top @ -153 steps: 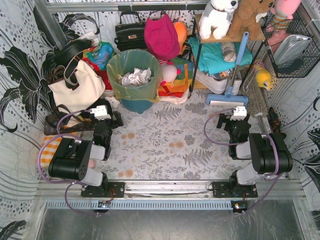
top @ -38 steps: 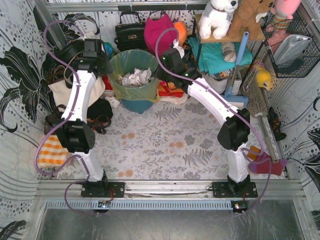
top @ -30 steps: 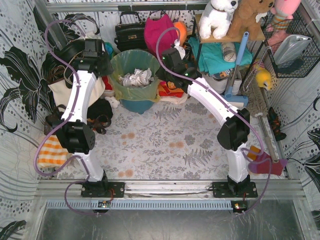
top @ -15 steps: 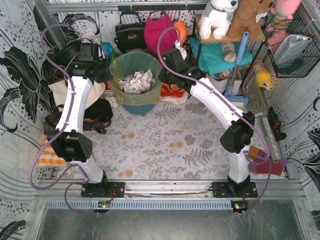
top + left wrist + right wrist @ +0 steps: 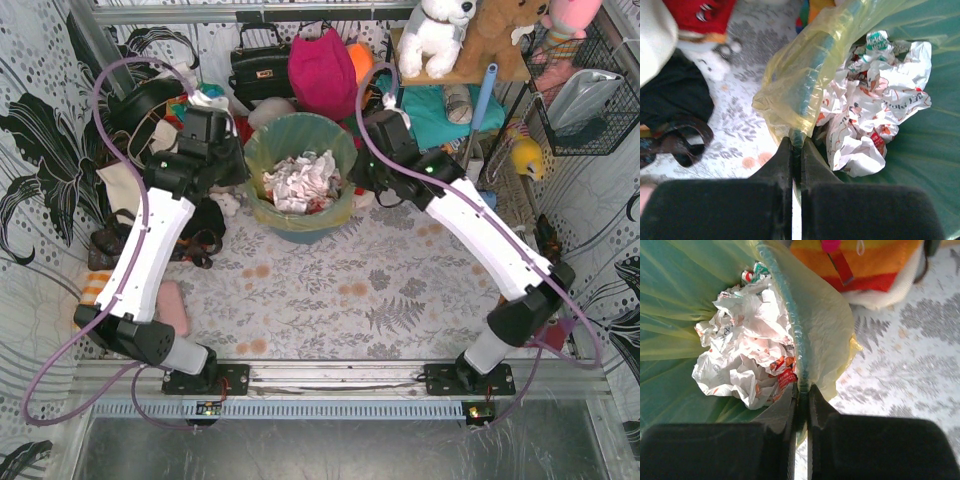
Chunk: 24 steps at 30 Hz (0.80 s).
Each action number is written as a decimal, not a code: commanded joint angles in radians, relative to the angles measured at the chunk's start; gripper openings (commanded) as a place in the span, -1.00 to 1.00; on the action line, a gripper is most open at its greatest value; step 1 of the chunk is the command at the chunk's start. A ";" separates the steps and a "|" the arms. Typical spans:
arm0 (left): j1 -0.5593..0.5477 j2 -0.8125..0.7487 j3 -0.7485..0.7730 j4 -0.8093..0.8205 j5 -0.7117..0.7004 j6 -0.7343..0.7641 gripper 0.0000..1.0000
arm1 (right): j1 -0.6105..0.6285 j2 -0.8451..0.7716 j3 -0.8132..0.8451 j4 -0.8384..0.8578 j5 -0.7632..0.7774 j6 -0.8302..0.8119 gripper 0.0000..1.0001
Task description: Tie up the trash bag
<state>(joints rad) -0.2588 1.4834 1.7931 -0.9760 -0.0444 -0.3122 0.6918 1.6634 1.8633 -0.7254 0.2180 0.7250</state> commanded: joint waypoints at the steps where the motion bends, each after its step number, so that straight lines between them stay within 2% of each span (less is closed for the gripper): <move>1: -0.123 -0.092 -0.067 0.014 0.034 -0.028 -1.00 | 0.016 -0.140 -0.089 -0.033 -0.024 -0.053 -1.00; 7: -0.226 -0.198 -0.172 0.041 0.031 -0.114 -1.00 | 0.017 -0.304 -0.225 -0.068 -0.081 -0.033 -1.00; 12: -0.252 -0.290 -0.284 0.086 0.110 -0.170 -1.00 | 0.017 -0.417 -0.355 -0.094 -0.136 0.005 -1.00; 19: -0.299 -0.393 -0.407 0.126 0.267 -0.253 -1.00 | 0.016 -0.507 -0.385 -0.224 -0.143 0.026 -1.00; 24: -0.323 -0.419 -0.378 0.043 0.330 -0.263 -1.00 | 0.017 -0.546 -0.364 -0.301 -0.192 0.034 -1.00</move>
<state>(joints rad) -0.5537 1.1194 1.3716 -0.9585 0.0963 -0.5858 0.7078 1.1629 1.4822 -0.9581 0.0647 0.7780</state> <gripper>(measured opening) 0.045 0.061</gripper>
